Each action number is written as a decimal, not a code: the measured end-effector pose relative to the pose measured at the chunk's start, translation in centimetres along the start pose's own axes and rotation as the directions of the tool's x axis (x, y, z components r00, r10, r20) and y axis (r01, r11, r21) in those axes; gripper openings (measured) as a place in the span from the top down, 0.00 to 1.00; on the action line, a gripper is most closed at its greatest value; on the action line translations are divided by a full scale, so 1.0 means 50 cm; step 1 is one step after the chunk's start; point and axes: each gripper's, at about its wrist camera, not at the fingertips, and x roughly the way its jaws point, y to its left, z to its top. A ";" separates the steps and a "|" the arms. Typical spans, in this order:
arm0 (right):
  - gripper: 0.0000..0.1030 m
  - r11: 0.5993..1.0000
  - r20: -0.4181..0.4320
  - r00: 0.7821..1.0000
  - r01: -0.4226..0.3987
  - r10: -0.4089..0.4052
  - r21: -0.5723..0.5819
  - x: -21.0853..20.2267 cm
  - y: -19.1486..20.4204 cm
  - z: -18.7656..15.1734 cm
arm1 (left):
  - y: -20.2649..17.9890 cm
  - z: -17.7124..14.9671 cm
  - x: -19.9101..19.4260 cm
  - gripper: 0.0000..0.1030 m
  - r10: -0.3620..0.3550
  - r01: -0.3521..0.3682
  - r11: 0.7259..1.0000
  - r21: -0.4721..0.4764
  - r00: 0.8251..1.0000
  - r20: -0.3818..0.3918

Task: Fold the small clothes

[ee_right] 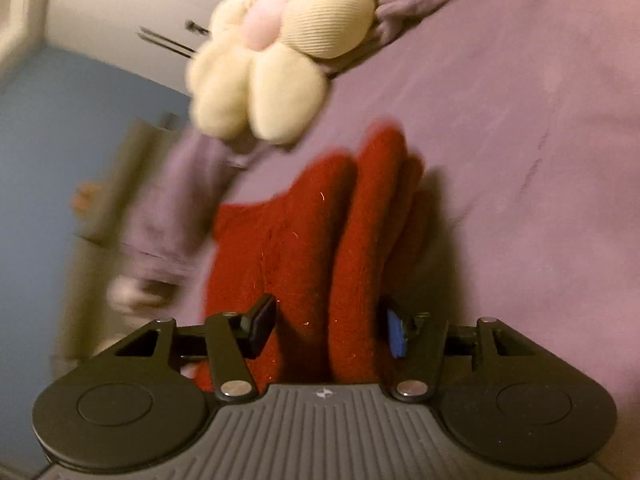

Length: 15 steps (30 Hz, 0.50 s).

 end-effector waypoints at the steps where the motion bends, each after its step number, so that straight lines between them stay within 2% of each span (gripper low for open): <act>1: 0.45 0.996 0.048 0.997 0.061 -0.058 -0.065 -0.022 0.022 -0.012 | 0.007 -0.006 -0.028 0.23 0.010 -0.011 1.000 0.008 0.999 0.034; 2: 0.45 0.991 0.092 0.993 0.088 -0.078 -0.106 -0.043 0.042 -0.023 | 0.010 -0.013 -0.052 0.16 0.030 -0.031 0.999 0.013 0.997 0.070; 4: 0.46 0.986 0.144 0.989 0.056 -0.032 -0.159 -0.079 0.084 -0.039 | 0.010 -0.031 -0.085 0.15 0.074 -0.078 0.996 0.031 0.990 0.119; 5: 0.49 0.985 0.143 0.990 0.031 -0.007 -0.168 -0.084 0.104 -0.045 | 0.005 -0.047 -0.098 0.15 0.095 -0.102 0.994 0.048 0.987 0.126; 6: 0.58 0.983 0.131 0.991 0.011 0.013 -0.185 -0.083 0.123 -0.054 | 0.000 -0.063 -0.107 0.14 0.097 -0.106 0.992 0.063 0.987 0.130; 9: 0.78 0.971 0.076 0.996 -0.019 0.039 -0.239 -0.048 0.179 -0.085 | -0.013 -0.129 -0.127 0.10 0.078 -0.089 0.990 0.110 0.992 0.098; 10: 0.78 0.968 0.057 0.998 -0.017 0.032 -0.249 -0.036 0.186 -0.099 | -0.013 -0.155 -0.131 0.10 0.085 -0.095 0.988 0.122 0.993 0.083; 12: 0.79 0.964 0.046 0.999 0.037 -0.025 -0.263 -0.017 0.186 -0.126 | -0.016 -0.204 -0.116 0.10 0.085 -0.088 0.983 0.159 0.996 0.022; 14: 0.89 0.943 0.080 0.983 0.183 -0.167 -0.280 -0.009 0.173 -0.146 | -0.014 -0.239 -0.094 0.11 0.112 -0.105 0.980 0.167 0.993 -0.032; 15: 0.93 0.930 0.111 0.972 0.232 -0.208 -0.284 -0.018 0.168 -0.155 | -0.013 -0.250 -0.085 0.11 0.126 -0.117 0.979 0.166 0.991 -0.044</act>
